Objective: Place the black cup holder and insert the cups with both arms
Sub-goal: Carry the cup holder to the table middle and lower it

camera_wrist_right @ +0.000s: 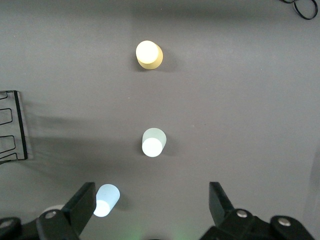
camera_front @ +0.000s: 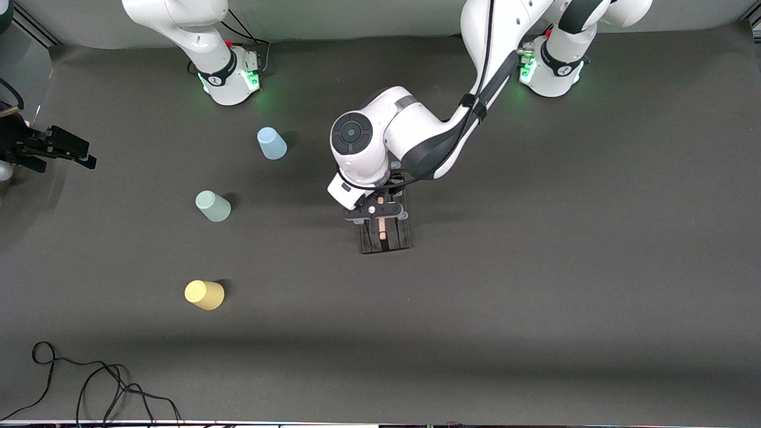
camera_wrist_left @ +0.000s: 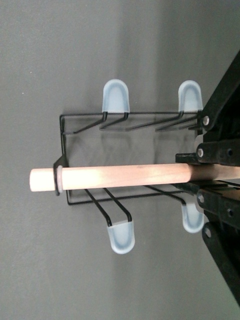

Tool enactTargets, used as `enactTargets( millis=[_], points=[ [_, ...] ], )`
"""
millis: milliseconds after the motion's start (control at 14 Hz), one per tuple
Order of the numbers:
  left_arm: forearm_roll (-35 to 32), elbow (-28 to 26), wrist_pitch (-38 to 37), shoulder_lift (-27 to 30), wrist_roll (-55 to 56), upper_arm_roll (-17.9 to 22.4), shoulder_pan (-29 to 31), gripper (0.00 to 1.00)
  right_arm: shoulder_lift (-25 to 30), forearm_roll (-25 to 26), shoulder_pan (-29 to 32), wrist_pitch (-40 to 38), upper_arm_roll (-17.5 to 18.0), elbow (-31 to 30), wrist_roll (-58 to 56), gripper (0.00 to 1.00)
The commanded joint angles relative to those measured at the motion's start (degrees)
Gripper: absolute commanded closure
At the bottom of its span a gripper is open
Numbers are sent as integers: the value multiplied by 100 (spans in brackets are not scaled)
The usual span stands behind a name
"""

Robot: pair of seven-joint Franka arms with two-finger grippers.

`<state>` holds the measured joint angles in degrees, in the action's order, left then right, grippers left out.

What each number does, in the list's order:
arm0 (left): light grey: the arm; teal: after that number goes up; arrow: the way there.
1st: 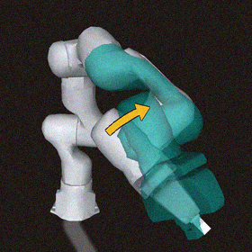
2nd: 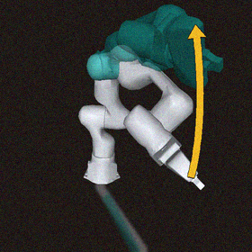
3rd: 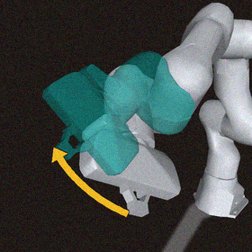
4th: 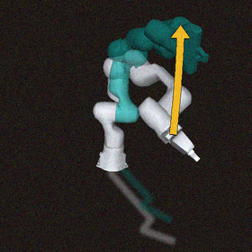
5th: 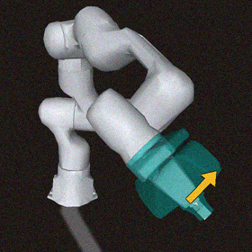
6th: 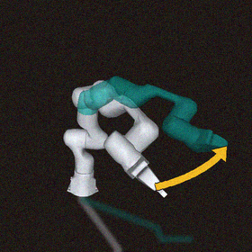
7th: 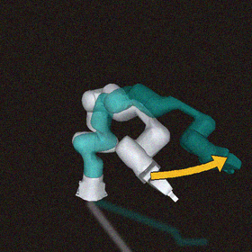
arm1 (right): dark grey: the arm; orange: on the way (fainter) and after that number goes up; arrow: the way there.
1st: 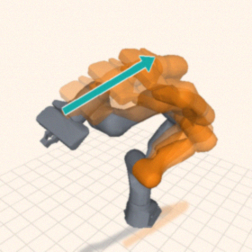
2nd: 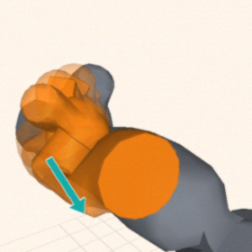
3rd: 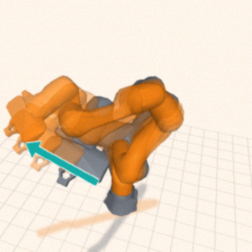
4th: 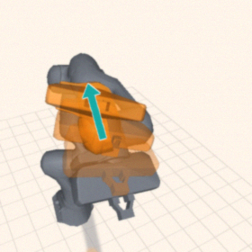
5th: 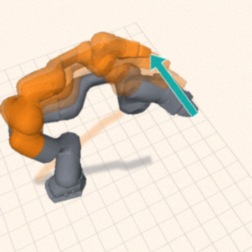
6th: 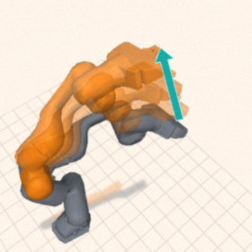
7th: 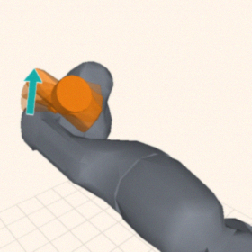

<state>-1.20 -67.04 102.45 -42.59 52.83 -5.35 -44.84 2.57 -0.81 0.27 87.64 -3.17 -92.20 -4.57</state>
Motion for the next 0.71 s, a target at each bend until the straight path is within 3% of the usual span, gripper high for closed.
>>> enactTargets(
  millis=[0, 643],
  points=[
    [76, 7, -23, 49, 333, 69, -121, 100, -10, 37, -10, 25, -8, 17, -96, 0],
    [-3, -2, 90, 58, -27, 16, -227, 100, -54, 37, -10, 25, -8, 26, -114, 0]
  ],
)
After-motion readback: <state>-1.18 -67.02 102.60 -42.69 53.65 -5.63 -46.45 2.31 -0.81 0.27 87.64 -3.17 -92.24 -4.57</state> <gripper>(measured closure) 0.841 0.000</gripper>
